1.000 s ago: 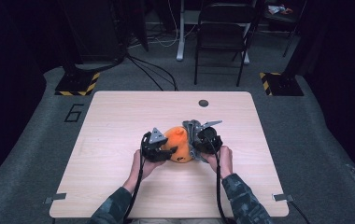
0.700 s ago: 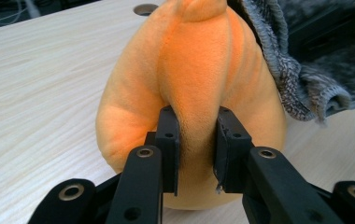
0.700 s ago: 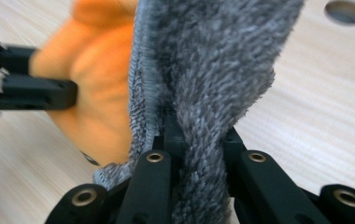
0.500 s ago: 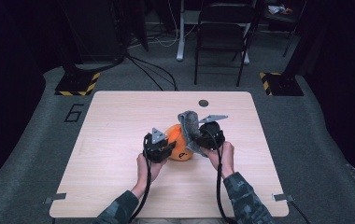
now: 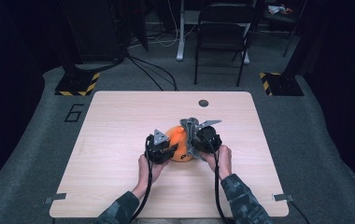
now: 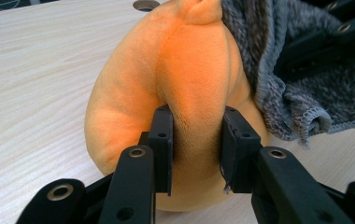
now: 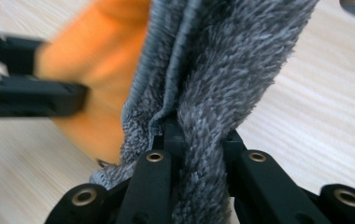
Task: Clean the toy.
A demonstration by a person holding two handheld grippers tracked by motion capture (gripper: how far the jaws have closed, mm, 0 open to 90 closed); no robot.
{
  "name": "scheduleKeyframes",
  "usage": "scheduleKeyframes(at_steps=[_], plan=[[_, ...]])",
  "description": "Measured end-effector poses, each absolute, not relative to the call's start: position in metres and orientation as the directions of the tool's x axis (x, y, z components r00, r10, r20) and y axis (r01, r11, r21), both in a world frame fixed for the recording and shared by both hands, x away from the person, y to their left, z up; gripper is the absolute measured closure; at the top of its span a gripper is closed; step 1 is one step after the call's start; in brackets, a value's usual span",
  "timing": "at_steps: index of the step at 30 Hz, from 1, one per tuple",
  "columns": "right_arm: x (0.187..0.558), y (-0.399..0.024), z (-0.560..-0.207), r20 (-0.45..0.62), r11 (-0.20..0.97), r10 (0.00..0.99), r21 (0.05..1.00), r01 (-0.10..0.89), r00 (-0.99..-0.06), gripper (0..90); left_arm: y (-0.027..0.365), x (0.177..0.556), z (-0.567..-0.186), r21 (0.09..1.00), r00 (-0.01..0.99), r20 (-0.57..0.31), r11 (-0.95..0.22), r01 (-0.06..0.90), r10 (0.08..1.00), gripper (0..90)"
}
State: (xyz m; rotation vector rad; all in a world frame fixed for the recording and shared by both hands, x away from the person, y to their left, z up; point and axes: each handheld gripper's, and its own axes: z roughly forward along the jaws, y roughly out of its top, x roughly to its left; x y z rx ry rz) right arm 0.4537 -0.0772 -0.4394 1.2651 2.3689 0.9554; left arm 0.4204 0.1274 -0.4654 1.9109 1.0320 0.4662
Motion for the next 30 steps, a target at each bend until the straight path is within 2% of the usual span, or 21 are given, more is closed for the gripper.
scheduleKeyframes(at_steps=[16,17,20,23,27,30], plan=[[0.465,-0.093,-0.467,0.090,0.377,0.850,0.584,0.718,-0.519,79.6,0.126,0.419,-0.467,0.846,0.587,-0.081,-0.255,0.467,0.806,68.1],[0.469,-0.097,-0.475,0.074,0.394,0.857,0.545,0.740,-0.510,79.4,0.126,0.419,-0.467,0.847,0.587,-0.083,-0.254,0.468,0.805,68.1],[0.473,-0.104,-0.478,0.084,0.385,0.862,0.532,0.754,-0.500,79.4,0.129,0.420,-0.468,0.849,0.587,-0.089,-0.247,0.468,0.805,68.0],[0.472,-0.110,-0.458,0.116,0.336,0.864,0.591,0.733,-0.490,79.4,0.130,0.421,-0.468,0.849,0.585,-0.096,-0.241,0.470,0.805,67.8],[0.462,-0.105,-0.425,0.156,0.287,0.834,0.697,0.657,-0.530,79.3,0.130,0.421,-0.468,0.850,0.587,-0.096,-0.240,0.469,0.804,67.2],[0.457,-0.087,-0.425,0.142,0.335,0.803,0.695,0.636,-0.578,79.3,0.130,0.421,-0.468,0.848,0.590,-0.095,-0.246,0.470,0.802,66.1]])
